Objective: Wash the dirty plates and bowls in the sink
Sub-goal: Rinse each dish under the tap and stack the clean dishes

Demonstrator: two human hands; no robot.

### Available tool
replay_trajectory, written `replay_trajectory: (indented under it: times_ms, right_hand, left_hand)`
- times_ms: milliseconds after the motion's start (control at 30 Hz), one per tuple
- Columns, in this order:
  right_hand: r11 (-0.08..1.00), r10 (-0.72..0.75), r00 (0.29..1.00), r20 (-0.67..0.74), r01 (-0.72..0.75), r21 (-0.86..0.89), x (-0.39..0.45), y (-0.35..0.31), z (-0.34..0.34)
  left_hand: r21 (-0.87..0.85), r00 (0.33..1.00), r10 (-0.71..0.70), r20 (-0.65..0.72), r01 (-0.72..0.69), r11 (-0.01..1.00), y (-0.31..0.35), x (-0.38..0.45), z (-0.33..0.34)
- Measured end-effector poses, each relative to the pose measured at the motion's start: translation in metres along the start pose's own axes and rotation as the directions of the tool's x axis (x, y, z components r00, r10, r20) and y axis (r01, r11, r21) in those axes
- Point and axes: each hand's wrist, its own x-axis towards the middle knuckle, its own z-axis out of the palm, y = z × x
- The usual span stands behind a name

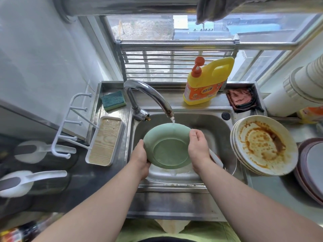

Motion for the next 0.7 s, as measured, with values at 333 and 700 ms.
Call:
replay_trajectory:
  times_ms: [333, 700]
  right_hand:
    - [0.940, -0.223, 0.958, 0.178, 0.260, -0.220, -0.012, -0.041, 0.022]
    - [0.997, -0.077, 0.982, 0.175, 0.079, -0.008, 0.008, -0.047, 0.032]
  left_hand:
    - [-0.340, 0.993, -0.113, -0.038, 0.093, 0.936, 0.001, 0.005, -0.010]
    - [-0.249, 0.988, -0.041, -0.151, 0.002, 0.968, 0.012, -0.003, -0.017]
